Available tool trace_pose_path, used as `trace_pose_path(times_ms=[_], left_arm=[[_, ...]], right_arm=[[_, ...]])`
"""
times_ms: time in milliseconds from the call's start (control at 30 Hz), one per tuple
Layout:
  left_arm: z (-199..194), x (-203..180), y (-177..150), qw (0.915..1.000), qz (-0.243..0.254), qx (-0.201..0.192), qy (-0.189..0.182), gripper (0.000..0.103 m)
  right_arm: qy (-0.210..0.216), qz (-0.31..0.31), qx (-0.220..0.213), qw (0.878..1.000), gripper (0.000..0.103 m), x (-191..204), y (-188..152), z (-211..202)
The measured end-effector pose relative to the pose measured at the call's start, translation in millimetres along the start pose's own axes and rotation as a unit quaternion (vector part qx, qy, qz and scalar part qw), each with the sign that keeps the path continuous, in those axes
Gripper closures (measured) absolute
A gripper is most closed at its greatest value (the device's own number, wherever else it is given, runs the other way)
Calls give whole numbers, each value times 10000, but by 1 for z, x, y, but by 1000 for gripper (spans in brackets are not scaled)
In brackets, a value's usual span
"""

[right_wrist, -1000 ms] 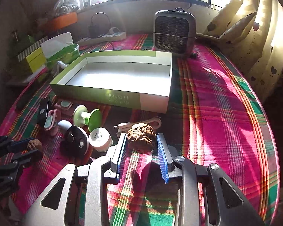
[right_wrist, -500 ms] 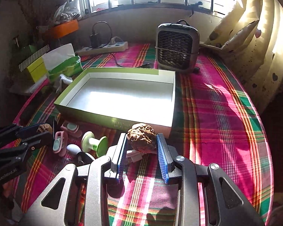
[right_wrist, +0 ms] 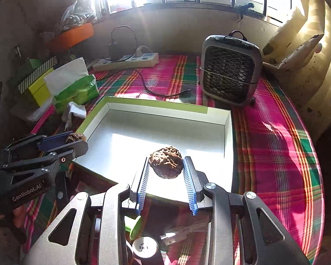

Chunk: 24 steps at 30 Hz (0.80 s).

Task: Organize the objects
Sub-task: 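Carry the walnut into the white box with the left gripper and release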

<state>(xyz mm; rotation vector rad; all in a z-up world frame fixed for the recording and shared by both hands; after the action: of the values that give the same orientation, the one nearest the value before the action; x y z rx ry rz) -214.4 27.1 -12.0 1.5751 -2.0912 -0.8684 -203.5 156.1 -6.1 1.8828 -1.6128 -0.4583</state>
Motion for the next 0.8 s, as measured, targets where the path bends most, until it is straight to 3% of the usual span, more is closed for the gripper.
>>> trace_pose_path(times_ms=[400, 800], left_arm=[[46, 9, 7, 9992, 72, 389, 93, 74], [62, 12, 8, 9985, 103, 509, 180, 74]], right_arm=[[-146, 80, 422, 9990, 71, -11, 6, 49], [-260, 102, 495, 9984, 71, -16, 8, 63]])
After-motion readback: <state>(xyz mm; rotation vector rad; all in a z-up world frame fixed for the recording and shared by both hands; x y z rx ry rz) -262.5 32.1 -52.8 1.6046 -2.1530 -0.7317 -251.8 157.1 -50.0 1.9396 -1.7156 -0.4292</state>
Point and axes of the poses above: each gripper's, at about its wrist camera, not at the fingertips, and z roughly the way its jaws point, x to its left, y to its top, the point moved 9 cm from there along z, roughly the way its jaws point, and after that the axes turned 4 degrees about z, right-handed, at the moved point
